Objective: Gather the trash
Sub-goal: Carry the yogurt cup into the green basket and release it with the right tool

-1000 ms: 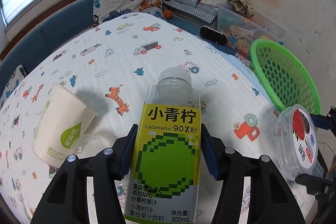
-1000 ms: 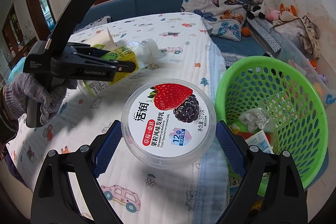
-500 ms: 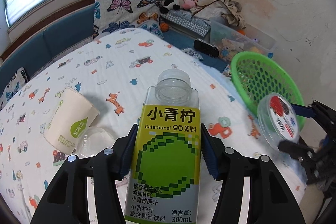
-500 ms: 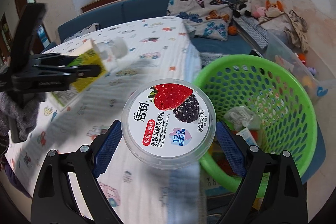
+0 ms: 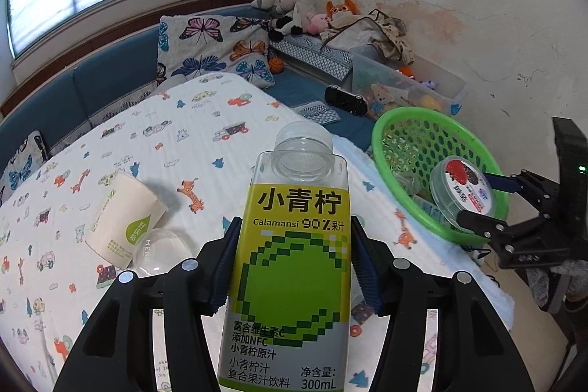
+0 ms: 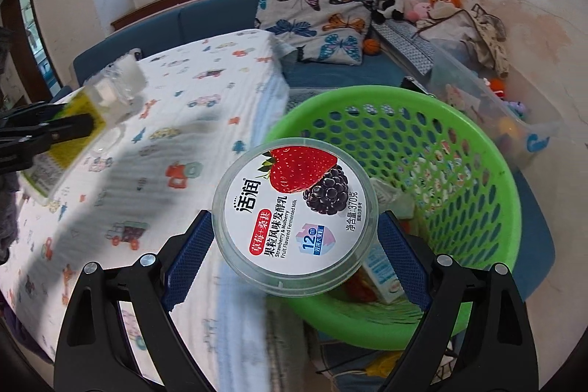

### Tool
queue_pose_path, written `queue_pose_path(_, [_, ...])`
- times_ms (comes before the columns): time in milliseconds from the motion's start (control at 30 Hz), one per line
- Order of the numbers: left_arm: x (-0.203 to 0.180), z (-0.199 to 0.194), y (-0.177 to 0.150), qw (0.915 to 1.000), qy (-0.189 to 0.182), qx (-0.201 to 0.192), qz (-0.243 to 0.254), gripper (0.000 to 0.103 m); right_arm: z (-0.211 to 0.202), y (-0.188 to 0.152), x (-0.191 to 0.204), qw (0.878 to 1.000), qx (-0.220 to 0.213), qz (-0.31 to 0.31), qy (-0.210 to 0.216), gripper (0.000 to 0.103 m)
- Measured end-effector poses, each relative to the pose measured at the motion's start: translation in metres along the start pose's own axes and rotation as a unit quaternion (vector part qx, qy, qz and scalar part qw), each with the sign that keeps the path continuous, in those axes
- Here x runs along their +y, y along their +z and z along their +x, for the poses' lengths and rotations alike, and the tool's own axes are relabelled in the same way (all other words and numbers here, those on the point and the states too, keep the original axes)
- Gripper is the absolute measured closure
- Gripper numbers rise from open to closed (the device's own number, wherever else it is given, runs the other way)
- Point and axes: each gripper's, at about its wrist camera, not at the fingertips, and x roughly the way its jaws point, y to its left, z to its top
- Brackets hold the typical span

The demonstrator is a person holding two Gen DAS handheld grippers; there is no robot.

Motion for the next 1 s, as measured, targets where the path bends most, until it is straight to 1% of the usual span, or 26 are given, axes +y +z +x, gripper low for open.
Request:
queue_pose_path(267, [-0.016,-0.011,0.007,0.9999,-0.009,-0.011,0.006,0.049,0.010,-0.002,-0.035,0.999,0.015,0.025,-0.030,0.014])
queue_pose_path(533, [-0.037,-0.013,0.016,0.9994,-0.024,-0.018,0.017,0.049,0.019,-0.001,-0.069,0.997,0.027,0.053,-0.053,0.013])
queue_pose_path(733, [-0.055,-0.009,0.024,0.9988,-0.037,-0.020,0.027,0.049,0.025,-0.004,-0.091,0.994,0.036,0.087,-0.053,0.013])
queue_pose_path(800, [-0.061,-0.007,0.026,0.9985,-0.040,-0.020,0.032,0.049,0.026,-0.006,-0.096,0.994,0.038,0.094,-0.051,0.011])
queue_pose_path(1000, [-0.081,0.003,0.035,0.9977,-0.053,-0.017,0.040,0.049,0.018,-0.010,-0.100,0.993,0.030,0.096,-0.058,0.011])
